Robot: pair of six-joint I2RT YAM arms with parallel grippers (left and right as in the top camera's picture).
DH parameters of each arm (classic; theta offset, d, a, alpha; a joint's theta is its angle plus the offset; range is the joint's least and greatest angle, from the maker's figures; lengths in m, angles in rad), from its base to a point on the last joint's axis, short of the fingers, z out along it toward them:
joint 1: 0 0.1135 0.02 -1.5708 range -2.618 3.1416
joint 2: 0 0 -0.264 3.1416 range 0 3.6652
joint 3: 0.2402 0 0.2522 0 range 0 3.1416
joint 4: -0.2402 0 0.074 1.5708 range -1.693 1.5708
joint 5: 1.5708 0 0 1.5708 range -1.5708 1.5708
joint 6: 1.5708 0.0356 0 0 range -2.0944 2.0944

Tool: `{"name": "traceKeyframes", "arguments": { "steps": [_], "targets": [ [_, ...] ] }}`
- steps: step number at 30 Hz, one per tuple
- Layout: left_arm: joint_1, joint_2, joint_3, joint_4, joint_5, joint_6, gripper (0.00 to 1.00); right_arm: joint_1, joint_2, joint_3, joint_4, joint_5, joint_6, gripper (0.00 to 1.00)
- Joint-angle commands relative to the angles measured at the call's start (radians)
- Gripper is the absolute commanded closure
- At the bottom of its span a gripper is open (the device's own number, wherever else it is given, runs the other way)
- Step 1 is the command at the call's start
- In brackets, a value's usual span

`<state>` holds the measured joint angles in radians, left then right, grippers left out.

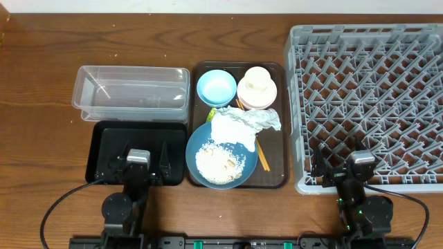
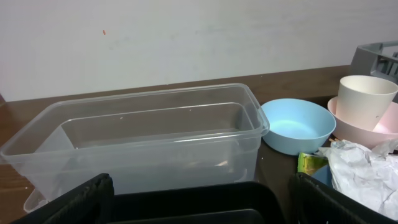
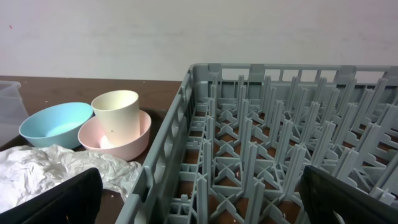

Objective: Sort waste into correct bins and load items into the dishwasher rack

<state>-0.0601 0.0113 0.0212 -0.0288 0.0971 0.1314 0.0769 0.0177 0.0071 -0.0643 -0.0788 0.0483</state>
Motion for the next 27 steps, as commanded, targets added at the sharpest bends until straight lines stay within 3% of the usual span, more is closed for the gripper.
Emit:
{"name": "traceKeyframes", "arguments": {
  "steps": [1,13,17,22,27],
  "targets": [
    [-0.003,-0.001,-0.017,-0.034,-0.001,0.006,0.08,-0.001,0.0,-0.002,-0.003,-0.004,-0.001,0.01],
    [-0.003,0.0,-0.017,-0.025,0.014,0.006,0.08,-0.001,0.0,-0.002,-0.003,-0.004,-0.001,0.01],
    [-0.003,-0.001,0.004,-0.006,0.157,-0.011,0.08,-0.001,0.0,-0.002,-0.003,-0.004,-0.001,0.01],
    [-0.003,0.002,0.123,-0.05,0.21,-0.15,0.08,-0.001,0.0,-0.002,-0.003,-0.004,-0.001,0.01],
    [-0.003,0.082,0.35,-0.214,0.211,-0.183,0.08,-0.001,0.0,-0.002,-0.003,-0.004,-0.001,0.01]
  ]
}}
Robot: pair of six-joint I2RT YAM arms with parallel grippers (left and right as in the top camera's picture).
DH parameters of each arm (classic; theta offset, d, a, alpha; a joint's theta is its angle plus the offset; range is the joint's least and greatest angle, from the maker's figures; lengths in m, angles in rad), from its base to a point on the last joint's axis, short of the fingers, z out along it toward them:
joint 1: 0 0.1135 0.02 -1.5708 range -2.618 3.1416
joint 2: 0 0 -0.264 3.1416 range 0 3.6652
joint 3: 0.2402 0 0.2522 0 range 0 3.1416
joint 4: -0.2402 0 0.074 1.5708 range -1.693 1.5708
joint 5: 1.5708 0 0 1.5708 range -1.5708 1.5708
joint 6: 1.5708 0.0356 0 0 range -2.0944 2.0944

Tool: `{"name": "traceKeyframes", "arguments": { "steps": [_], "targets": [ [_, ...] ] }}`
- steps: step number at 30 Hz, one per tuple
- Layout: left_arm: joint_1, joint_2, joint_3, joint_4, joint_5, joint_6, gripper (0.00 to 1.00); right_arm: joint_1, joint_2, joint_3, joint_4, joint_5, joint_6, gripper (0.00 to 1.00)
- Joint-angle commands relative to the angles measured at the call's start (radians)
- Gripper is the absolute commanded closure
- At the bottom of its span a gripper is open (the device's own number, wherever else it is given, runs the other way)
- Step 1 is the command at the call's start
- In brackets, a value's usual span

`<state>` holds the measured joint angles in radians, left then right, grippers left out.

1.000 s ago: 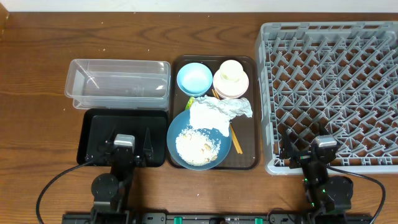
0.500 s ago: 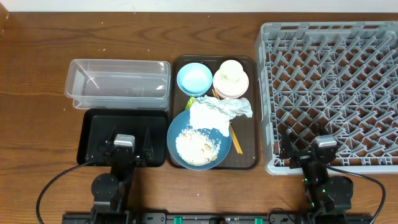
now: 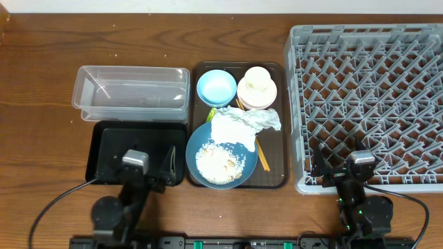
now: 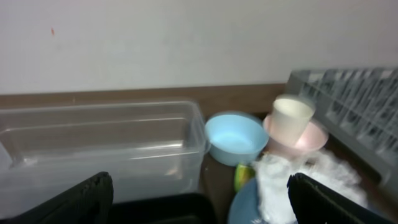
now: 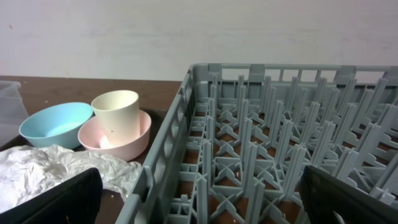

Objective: Sort waste into correct bins and load items into the dishwasher rack

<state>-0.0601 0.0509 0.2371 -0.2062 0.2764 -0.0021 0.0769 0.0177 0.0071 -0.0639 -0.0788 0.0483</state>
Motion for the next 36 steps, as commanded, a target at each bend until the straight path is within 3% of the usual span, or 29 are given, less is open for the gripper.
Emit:
{"name": "traceKeyframes", "arguments": {
  "steps": [1,9,15,16,19,29,31,36],
  "targets": [
    [-0.003,0.085,0.202,-0.089,0.037,-0.048,0.08,-0.001,0.0,-0.002,-0.004,-0.004,-0.001,0.01],
    [-0.003,0.574,0.701,-0.437,0.23,-0.049,0.08,-0.001,0.0,-0.002,-0.004,-0.004,-0.001,0.01],
    [-0.003,1.006,1.136,-0.809,0.586,-0.093,0.08,-0.001,0.0,-0.002,-0.004,-0.004,-0.001,0.01],
    [-0.003,1.051,1.173,-0.834,0.638,-0.094,0.02,-0.001,0.0,-0.002,-0.004,-0.004,-0.001,0.01],
    [-0.003,1.163,1.221,-0.838,0.764,-0.094,0.02,-0.001,0.0,-0.002,-0.004,-0.004,-0.001,0.01],
    [-0.047,1.378,1.193,-0.837,0.759,-0.084,0.02,-0.001,0.0,-0.002,-0.004,-0.004,-0.001,0.01],
    [-0.083,1.405,1.172,-0.837,0.754,-0.058,0.33,-0.001,0.0,-0.002,-0.004,-0.004,-0.001,0.01],
    [-0.211,1.448,1.139,-0.844,0.514,-0.119,0.64,-0.001,0.0,-0.002,-0.004,-0.004,-0.001,0.01]
  ]
}}
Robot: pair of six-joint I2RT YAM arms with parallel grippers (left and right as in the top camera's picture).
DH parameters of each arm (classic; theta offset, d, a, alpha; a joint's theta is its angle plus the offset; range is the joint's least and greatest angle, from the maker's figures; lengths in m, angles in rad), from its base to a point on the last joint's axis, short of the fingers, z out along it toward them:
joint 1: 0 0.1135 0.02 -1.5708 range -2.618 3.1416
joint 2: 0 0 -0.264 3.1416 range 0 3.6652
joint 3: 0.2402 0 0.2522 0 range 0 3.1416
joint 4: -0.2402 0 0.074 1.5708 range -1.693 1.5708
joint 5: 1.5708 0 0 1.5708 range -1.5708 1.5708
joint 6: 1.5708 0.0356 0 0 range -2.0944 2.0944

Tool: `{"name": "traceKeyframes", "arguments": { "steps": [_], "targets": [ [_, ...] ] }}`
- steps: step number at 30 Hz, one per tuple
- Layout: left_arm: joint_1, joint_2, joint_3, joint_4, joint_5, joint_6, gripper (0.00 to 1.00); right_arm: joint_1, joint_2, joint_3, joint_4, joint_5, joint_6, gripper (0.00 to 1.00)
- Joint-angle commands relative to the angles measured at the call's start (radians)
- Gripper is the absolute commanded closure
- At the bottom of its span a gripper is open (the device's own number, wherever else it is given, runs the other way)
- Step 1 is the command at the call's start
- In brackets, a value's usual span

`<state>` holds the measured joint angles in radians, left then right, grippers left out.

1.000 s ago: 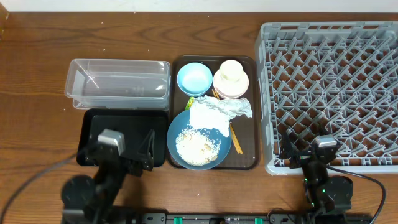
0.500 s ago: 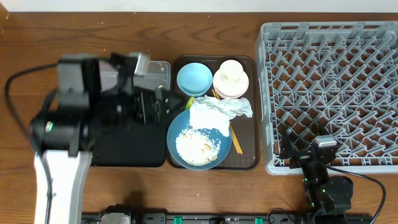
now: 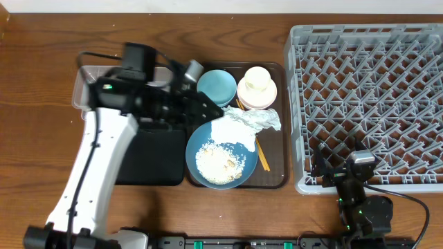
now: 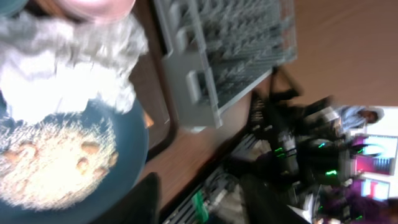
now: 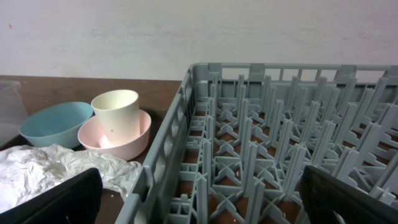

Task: Sort waste into correct bins and load items into the dishwasher rack
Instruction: 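Reach the left gripper over the blue plate toward the white tissue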

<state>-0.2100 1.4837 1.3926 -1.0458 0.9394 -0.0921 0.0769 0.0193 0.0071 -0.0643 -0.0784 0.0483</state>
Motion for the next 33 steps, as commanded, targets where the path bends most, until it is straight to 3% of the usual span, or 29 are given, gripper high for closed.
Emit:
{"name": "traceKeyframes", "arguments": {
  "steps": [1,4,8,10,12,14,19,33],
  "targets": [
    [-0.1,0.021,-0.02,-0.003,-0.238,-0.061,0.73,-0.001,-0.002,-0.002,-0.003,-0.004,-0.001,0.01],
    [-0.221,0.031,-0.023,0.008,-0.492,-0.158,0.91,-0.001,-0.002,-0.002,-0.003,-0.004,-0.001,0.01],
    [-0.379,0.038,-0.024,0.053,-0.791,-0.246,0.91,-0.001,-0.002,-0.002,-0.003,-0.004,-0.001,0.01],
    [-0.444,0.047,-0.024,0.072,-0.932,-0.283,0.83,-0.001,-0.002,-0.002,-0.003,-0.004,-0.001,0.01],
    [-0.497,0.06,-0.031,0.09,-1.051,-0.322,0.56,-0.001,-0.002,-0.002,-0.003,-0.004,-0.001,0.01],
    [-0.525,0.08,-0.033,0.095,-1.117,-0.364,0.43,-0.001,-0.002,-0.002,-0.003,-0.004,-0.001,0.01],
    [-0.536,0.156,-0.034,0.11,-1.131,-0.417,0.4,-0.001,-0.002,-0.002,-0.003,-0.004,-0.001,0.01],
    [-0.533,0.387,-0.034,0.238,-1.135,-0.399,0.44,-0.001,-0.002,-0.002,-0.003,-0.004,-0.001,0.01]
  ]
}}
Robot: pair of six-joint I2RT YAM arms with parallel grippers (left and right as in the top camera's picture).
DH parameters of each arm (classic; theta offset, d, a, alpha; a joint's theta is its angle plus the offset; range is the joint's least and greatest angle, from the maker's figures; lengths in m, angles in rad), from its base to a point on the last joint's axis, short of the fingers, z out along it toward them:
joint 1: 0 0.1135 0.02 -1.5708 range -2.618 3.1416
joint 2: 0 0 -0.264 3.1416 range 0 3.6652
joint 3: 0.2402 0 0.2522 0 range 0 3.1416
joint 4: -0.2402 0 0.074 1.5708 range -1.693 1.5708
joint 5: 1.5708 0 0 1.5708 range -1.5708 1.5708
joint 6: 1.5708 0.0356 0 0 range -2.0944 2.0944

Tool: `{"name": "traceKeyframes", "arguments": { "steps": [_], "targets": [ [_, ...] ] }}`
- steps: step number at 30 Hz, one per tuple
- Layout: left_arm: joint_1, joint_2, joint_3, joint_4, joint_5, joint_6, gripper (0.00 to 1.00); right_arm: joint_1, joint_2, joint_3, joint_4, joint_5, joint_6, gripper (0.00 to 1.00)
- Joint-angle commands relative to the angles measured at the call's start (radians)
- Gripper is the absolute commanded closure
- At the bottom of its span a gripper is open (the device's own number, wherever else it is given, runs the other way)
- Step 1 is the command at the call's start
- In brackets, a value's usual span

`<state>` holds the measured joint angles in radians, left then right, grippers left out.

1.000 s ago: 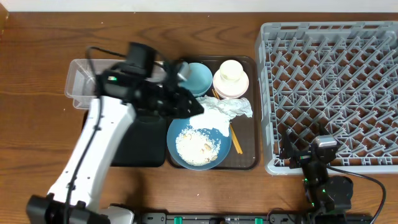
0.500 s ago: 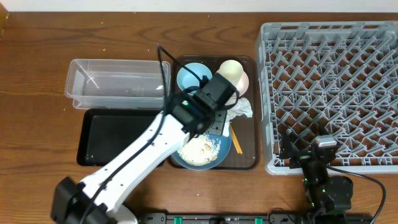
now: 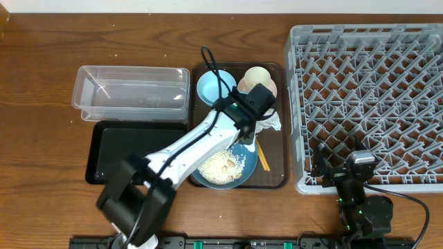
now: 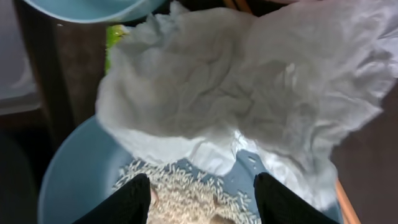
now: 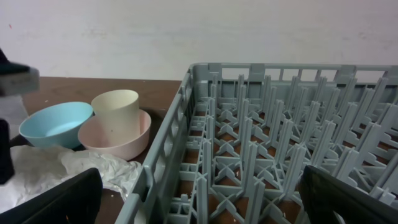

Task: Sort waste into correct bins and load items into the dishwasher rack
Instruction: 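Reach the left gripper over the blue plate toward the white tissue, then lower the left gripper and pinch the crumpled white tissue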

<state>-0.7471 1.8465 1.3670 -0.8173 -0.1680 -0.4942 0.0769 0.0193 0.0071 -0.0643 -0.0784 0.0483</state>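
A crumpled white napkin (image 4: 249,93) lies across the far part of a blue plate of rice (image 4: 74,186) on the brown tray (image 3: 277,181). My left gripper (image 4: 208,202) hangs open just above them, one finger on each side of the rice, touching nothing I can see. A green scrap (image 4: 115,46) peeks out beside the napkin. The blue bowl (image 3: 213,86), and the cream cup (image 3: 257,75) in its pink bowl (image 5: 121,140), stand at the tray's back. Orange chopsticks (image 3: 263,158) lie right of the plate. My right gripper (image 5: 199,205) rests open at the grey dishwasher rack (image 3: 367,104).
A clear plastic bin (image 3: 131,93) stands left of the tray, with a black bin (image 3: 124,152) in front of it. The left arm (image 3: 187,149) stretches diagonally over the plate. The rack's wall (image 5: 165,155) rises close to the tray's right side.
The left arm was over the clear bin and the tray's left edge; now its gripper is open straight above the napkin and rice plate. The right arm has not moved.
Both arms sat at the table's front, the left gripper open over the black bin facing the clear bin. Then the left wrist had turned toward the tray, then was raised over the clear bin, and now is above the napkin. The right gripper stayed open at the rack.
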Motion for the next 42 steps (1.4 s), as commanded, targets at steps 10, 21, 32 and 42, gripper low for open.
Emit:
{"name": "traceKeyframes", "arguments": {
  "steps": [10,21,32,42],
  "targets": [
    [0.005,0.092,-0.008,0.031,-0.035,0.003,0.47,-0.001,-0.002,-0.002,-0.003,-0.004,-0.001,0.01],
    [0.005,0.106,-0.009,0.05,-0.073,0.002,0.53,-0.001,-0.002,-0.002,-0.003,-0.004,-0.001,0.01],
    [0.005,0.106,-0.024,0.088,-0.073,0.003,0.65,-0.001,-0.002,-0.002,-0.003,-0.004,-0.001,0.01],
    [0.005,0.086,-0.021,0.056,-0.077,0.035,0.94,-0.001,-0.002,-0.002,-0.003,-0.004,-0.001,0.01]
  ]
}}
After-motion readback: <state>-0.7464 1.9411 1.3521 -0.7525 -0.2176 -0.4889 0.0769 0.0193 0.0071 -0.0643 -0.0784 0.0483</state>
